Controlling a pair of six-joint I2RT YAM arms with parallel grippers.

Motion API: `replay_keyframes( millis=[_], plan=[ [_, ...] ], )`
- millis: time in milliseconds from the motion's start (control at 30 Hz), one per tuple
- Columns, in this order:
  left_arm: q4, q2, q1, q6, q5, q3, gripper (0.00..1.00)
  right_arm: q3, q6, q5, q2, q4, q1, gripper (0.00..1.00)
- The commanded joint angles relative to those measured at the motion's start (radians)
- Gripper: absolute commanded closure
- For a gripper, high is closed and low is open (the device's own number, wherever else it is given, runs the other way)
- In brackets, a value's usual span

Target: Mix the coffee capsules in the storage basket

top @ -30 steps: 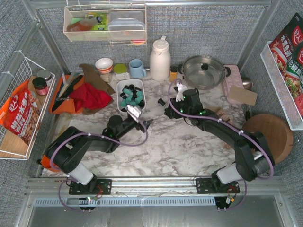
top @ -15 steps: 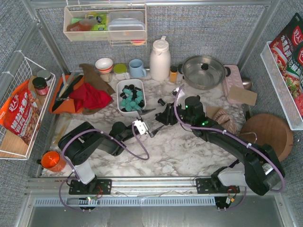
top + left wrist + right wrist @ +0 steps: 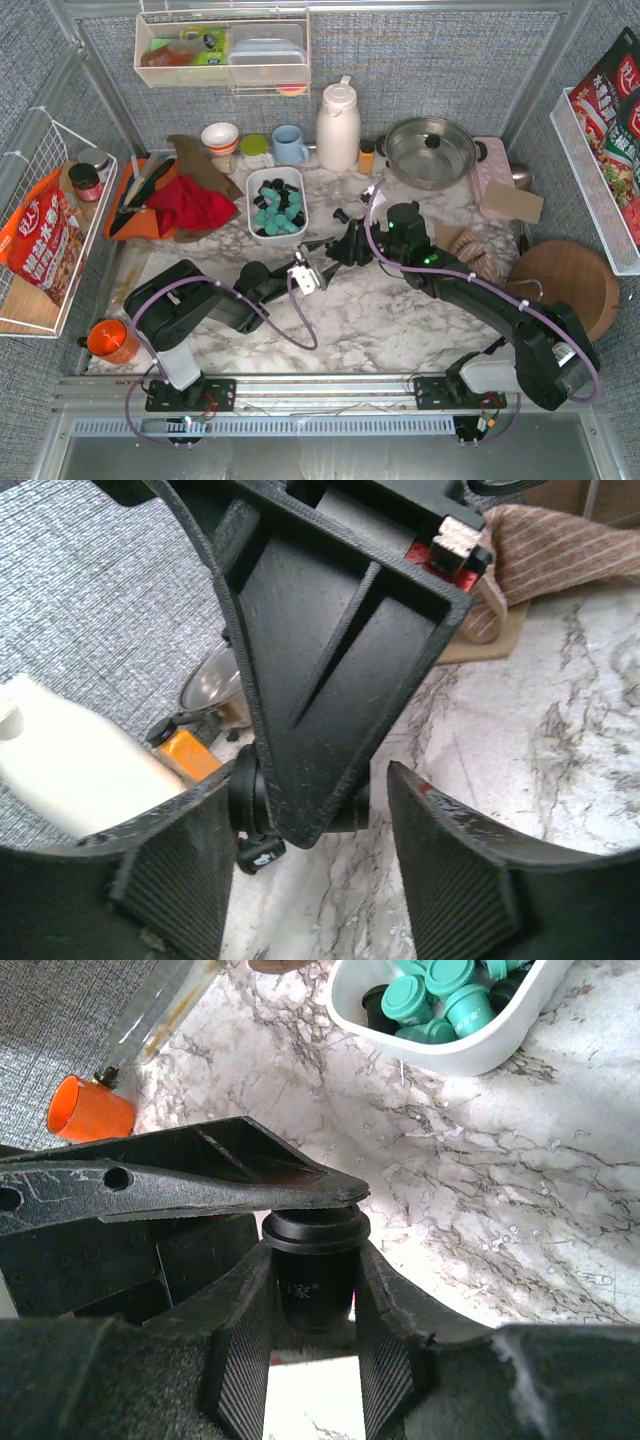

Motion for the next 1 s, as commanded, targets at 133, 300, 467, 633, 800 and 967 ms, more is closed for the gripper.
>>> replay_keyframes(
  millis=[133, 300, 467, 633, 800, 967],
  plan=[
    [0.081, -0.005, -0.010, 0.057, -0.022, -0.008, 0.47, 0.027, 0.003, -0.008, 0.026, -0.014, 0.002, 0.68],
    [0.082, 0.002, -0.011, 0.045, -0.115, -0.016, 0.58, 0.038, -0.029, 0.029, 0.029, -0.053, 0.000, 0.55],
    [0.082, 0.007, -0.004, -0.022, -0.255, -0.032, 0.64, 0.079, -0.123, 0.118, -0.001, -0.172, -0.017, 0.48],
    [0.081, -0.001, 0.037, -0.121, -0.308, -0.055, 0.67, 0.118, -0.225, 0.239, -0.023, -0.236, -0.041, 0.45],
    [0.031, -0.053, 0.164, -0.335, -0.370, -0.062, 0.71, 0.181, -0.378, 0.384, 0.090, -0.239, -0.043, 0.44],
    [-0.314, -0.112, 0.266, -0.470, -0.349, 0.034, 0.71, 0.313, -0.539, 0.394, 0.318, -0.213, -0.046, 0.43]
  ],
)
